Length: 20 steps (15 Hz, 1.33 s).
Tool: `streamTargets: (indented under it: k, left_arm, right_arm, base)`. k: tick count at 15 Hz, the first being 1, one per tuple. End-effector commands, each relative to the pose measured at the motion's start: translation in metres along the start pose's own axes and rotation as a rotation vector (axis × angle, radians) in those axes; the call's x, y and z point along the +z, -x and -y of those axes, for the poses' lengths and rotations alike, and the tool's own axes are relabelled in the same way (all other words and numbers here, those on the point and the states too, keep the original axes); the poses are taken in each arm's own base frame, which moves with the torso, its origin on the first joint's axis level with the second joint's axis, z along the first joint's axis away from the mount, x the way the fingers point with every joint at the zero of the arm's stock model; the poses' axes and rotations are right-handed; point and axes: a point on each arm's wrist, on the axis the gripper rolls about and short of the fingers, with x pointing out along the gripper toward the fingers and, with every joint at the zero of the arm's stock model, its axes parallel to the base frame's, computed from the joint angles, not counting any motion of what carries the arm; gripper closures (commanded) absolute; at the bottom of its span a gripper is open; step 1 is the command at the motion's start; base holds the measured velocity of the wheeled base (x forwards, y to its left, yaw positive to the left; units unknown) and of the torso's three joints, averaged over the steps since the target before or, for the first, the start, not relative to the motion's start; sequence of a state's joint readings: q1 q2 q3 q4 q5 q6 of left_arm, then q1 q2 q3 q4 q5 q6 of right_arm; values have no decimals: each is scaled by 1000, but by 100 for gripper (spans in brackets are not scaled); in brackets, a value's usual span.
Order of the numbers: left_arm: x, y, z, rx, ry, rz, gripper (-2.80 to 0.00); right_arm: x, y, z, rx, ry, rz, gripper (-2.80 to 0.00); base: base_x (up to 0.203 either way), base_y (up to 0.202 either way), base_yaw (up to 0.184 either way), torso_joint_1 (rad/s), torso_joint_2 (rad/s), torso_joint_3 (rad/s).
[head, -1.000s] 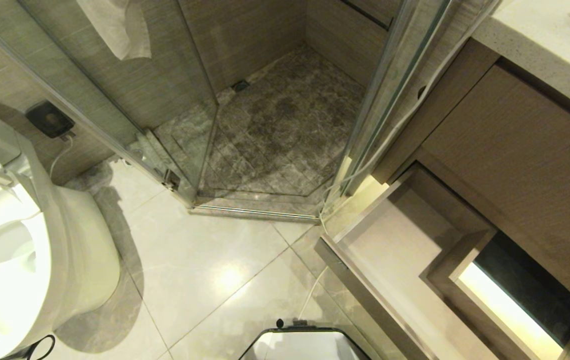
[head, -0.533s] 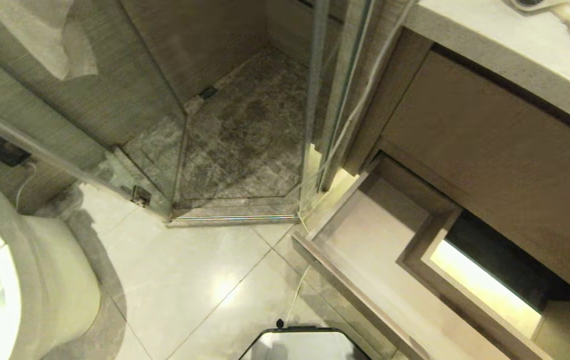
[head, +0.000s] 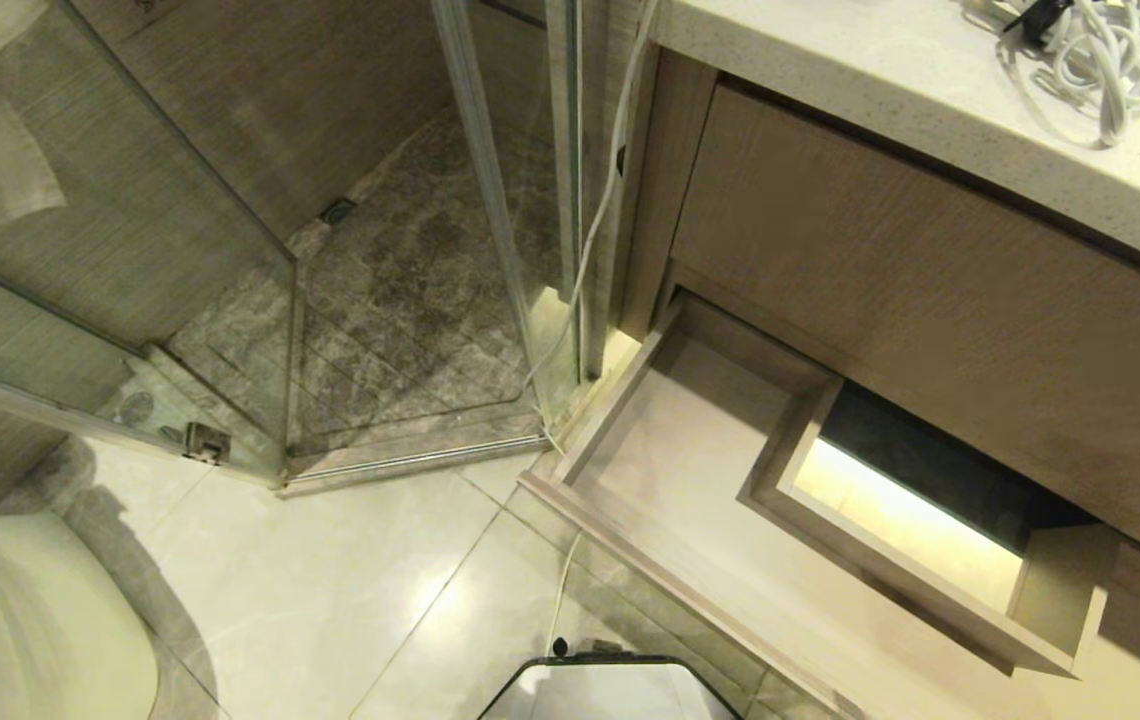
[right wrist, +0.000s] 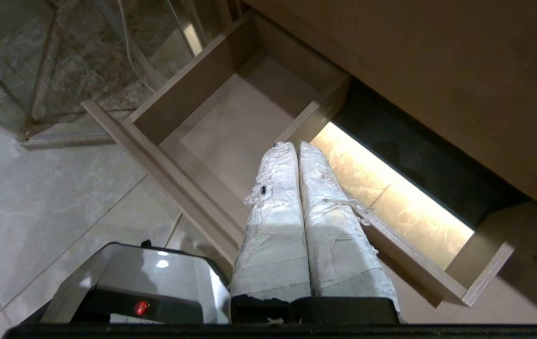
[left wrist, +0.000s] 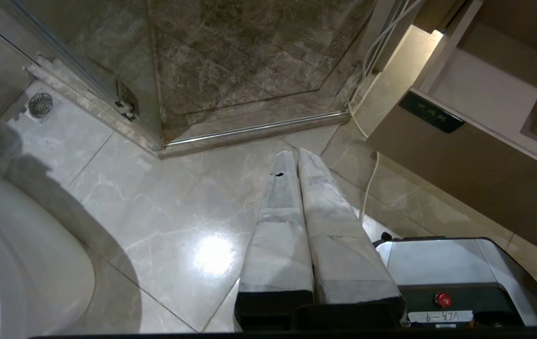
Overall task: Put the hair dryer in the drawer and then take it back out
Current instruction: Pick up the hairdryer
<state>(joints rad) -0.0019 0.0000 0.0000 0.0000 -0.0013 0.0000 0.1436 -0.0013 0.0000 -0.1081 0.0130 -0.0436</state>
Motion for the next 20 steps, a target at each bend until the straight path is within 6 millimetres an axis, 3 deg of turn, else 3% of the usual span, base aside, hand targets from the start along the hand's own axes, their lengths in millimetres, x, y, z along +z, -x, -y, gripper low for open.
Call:
streamTargets:
  k: [1,12,20]
  left_arm:
    - [0,0,0,0,0,-2,0]
    - [0,0,0,0,0,-2,0]
    - [0,0,0,0,0,-2,0]
  right_arm:
    - [-12,1,-1,1,1,1,0]
    - [-12,1,-1,0,1,1,0]
    - [-12,1,-1,1,2,0,0]
  base:
    - [0,0,0,0,0,0]
    - [0,0,0,8,-17,-9]
    - [0,0,0,272,-517,-245]
